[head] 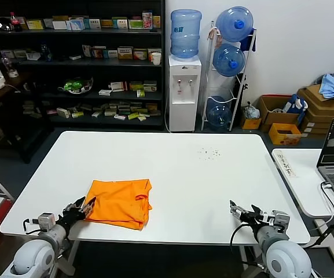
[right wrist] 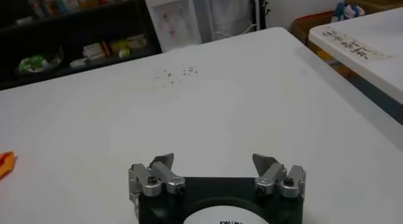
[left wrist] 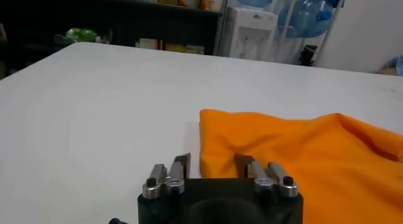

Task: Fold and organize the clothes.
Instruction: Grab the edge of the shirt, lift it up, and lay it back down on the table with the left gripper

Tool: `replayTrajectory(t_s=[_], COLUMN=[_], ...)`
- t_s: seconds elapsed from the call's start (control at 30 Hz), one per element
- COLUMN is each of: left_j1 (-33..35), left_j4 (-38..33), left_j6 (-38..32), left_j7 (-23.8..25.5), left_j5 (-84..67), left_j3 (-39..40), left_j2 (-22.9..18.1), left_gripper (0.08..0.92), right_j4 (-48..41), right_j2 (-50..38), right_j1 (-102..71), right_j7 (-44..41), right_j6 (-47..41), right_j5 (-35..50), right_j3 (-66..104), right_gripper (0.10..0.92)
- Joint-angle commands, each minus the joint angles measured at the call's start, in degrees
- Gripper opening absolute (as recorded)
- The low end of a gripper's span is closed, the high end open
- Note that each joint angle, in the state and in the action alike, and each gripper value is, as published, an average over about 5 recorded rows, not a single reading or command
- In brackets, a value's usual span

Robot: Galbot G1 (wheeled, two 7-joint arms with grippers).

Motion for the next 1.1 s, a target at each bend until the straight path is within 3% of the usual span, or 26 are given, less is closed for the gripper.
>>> replayTrajectory(t_s=[0.03,0.4,0.63,0.73,0.83,0.97,1.1], left_j1=[-0.4,2.3,5.5,6.2,6.9,7.3,6.5], left_j4=[0.2,-7.4,-21.9,-28.5,-31.3,-26.6,-18.0], left_j6=[-0.5,-3.7,-0.3,5.4,9.8,10.9,9.6], left_j7=[0.1,-0.3,-4.3,-8.4,-11.2,-11.7,-10.1], left_j5=[0.1,5.8,13.4,13.5,12.5,12.2,14.4], left_j3=[0.9,-1.0,-2.8,-3.9,-5.7,-9.6,-12.9], left_j2=[-0.8,-3.6,-3.8,-1.4,3.5,9.8,13.3], left_gripper=[0.482,0.163,0.117,0.117,0.117,0.117,0.117], right_j4=[-0.1,-0.4,-0.6,-1.0,-1.6,-2.2,-2.4], right_j2=[0.1,0.3,0.4,0.4,0.5,1.1,1.3], right_j1=[-0.1,0.0,0.1,0.6,1.5,2.8,3.5], right_j7=[0.0,0.0,-0.1,-0.3,-0.6,-0.9,-1.3], right_j6=[0.0,0.2,0.4,0.6,0.8,1.1,1.4], right_j5=[0.0,-0.1,-0.1,-0.1,-0.1,-0.1,-0.2], right_j3=[0.2,0.0,-0.1,-0.4,-1.0,-2.1,-2.6], right_gripper=[0.823,0.823,0.823,0.823,0.823,0.823,0.823])
